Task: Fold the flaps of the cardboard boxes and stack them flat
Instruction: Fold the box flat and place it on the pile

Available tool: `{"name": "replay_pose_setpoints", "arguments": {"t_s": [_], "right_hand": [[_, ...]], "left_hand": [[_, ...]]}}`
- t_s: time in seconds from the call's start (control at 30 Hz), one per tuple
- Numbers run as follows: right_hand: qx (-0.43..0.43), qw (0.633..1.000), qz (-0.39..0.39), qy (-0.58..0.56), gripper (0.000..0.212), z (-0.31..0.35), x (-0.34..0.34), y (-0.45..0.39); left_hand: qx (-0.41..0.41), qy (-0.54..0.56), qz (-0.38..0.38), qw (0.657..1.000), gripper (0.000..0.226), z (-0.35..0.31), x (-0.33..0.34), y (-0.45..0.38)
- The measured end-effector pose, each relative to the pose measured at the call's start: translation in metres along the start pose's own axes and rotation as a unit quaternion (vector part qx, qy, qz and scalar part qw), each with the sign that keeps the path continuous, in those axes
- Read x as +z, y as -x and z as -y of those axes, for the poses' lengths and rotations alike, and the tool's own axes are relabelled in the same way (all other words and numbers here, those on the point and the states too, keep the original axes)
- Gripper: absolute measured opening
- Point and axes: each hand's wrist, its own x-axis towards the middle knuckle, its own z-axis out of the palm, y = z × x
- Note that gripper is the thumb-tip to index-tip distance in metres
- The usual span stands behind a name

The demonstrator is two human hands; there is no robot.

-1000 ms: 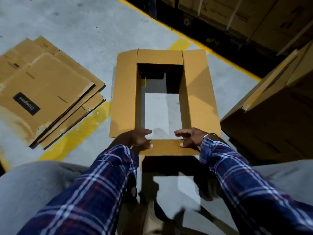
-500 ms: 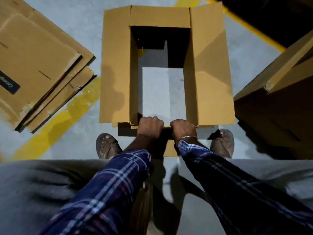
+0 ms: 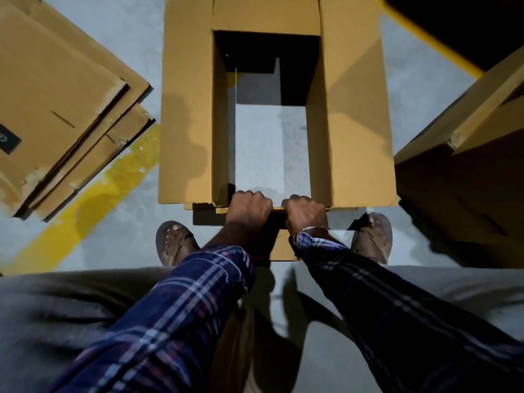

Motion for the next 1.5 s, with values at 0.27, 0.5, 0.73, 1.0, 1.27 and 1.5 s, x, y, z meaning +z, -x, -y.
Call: {"name": "replay_pose_setpoints", "arguments": {"t_s": [0.27, 0.5, 0.73, 1.0, 1.27, 1.5], "right_hand": [[-0.015, 0.983, 0.146, -0.113, 0.033, -0.005, 0.0, 0.027], [0.022, 0.97, 0.204, -0.127, 0.034, -0.001, 0.01, 0.047], [-0.014, 0.948, 0.219, -0.232, 0.054, -0.007, -0.037, -0.006], [0.007, 0.978, -0.028, -0.206, 0.056, -0.021, -0.103, -0.131], [-0.015, 0.952, -0.269, -0.147, 0.042, -0.051, -0.179, -0.214], [0.012, 0.92, -0.387, -0.057, 0.069, -0.067, -0.252, -0.273]], "left_hand": [[0.047, 0.121, 0.177, 0.976, 0.028, 0.011, 0.007, 0.018], [0.069, 0.193, 0.271, 0.94, 0.063, 0.062, -0.072, 0.044], [0.065, 0.17, 0.072, 0.981, 0.072, 0.113, -0.207, 0.085], [0.058, 0.214, 0.121, 0.968, 0.075, 0.144, -0.199, 0.074], [0.09, 0.21, 0.108, 0.968, 0.073, 0.142, -0.188, 0.057], [0.117, 0.207, 0.111, 0.965, 0.064, 0.144, -0.181, 0.047]]}}
